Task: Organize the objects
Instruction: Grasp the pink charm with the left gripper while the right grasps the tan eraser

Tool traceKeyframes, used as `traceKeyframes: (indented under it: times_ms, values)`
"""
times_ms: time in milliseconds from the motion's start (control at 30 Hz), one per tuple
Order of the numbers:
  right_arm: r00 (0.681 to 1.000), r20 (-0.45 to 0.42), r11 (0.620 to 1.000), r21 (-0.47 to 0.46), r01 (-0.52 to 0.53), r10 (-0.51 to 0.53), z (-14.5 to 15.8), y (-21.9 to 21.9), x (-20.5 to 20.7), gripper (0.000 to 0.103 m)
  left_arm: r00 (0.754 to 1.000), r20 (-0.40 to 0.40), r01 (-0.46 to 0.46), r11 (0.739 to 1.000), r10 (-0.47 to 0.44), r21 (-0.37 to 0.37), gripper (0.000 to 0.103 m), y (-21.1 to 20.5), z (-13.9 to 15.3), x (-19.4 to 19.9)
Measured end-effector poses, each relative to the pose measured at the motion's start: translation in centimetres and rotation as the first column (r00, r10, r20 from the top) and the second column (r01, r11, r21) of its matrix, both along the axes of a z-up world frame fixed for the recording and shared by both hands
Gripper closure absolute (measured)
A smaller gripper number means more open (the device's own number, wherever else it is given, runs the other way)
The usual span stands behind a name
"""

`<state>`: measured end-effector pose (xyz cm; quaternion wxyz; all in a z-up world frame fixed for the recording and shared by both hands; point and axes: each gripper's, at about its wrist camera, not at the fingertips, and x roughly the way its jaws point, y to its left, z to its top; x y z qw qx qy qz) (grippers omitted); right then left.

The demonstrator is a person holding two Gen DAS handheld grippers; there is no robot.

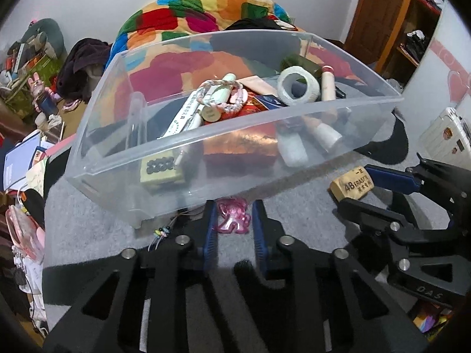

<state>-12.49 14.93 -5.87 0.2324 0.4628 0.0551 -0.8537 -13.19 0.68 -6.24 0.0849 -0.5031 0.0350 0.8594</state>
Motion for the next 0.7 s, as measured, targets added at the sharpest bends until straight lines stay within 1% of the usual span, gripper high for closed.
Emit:
traceKeyframes:
  times_ms: [200,300,367,567,700]
  values:
    - [1.000,-0.008,1.000,-0.023,-0.013,0.012,0.4,0.1,1.0,0.064,1.000,-0.029,0.009,1.000,-0.010,-0.019,0.081,0.2,0.3,1.0]
    - [1.000,-0.021,1.000,-0.028,-0.014,0.013,0.7,0.3,1.4,0.064,0.998,-0.057,0.000,1.000,-0.001,-0.014,0.081,0.1,0.9,1.8]
    - [0.999,-0.032,0.999,-0.033,-0.015,0.014,1.0,0.4,1.6,0.064,0.997,-0.077,-0.010,1.000,0.010,0.003,0.081,-0.2,1.5,2.4]
    - [0.997,-0.071,0.998,-0.059,-0.009,0.005,2.7,0.7,1.6,0.064,0.989,-0.150,-0.012,0.999,0.018,0.037,0.081,-0.2,4.5,3.5]
    - [0.995,-0.098,0.997,-0.083,-0.002,-0.007,4.2,0.9,1.2,0.064,0.974,-0.224,-0.006,0.997,0.023,0.075,0.081,-0.2,7.2,4.3]
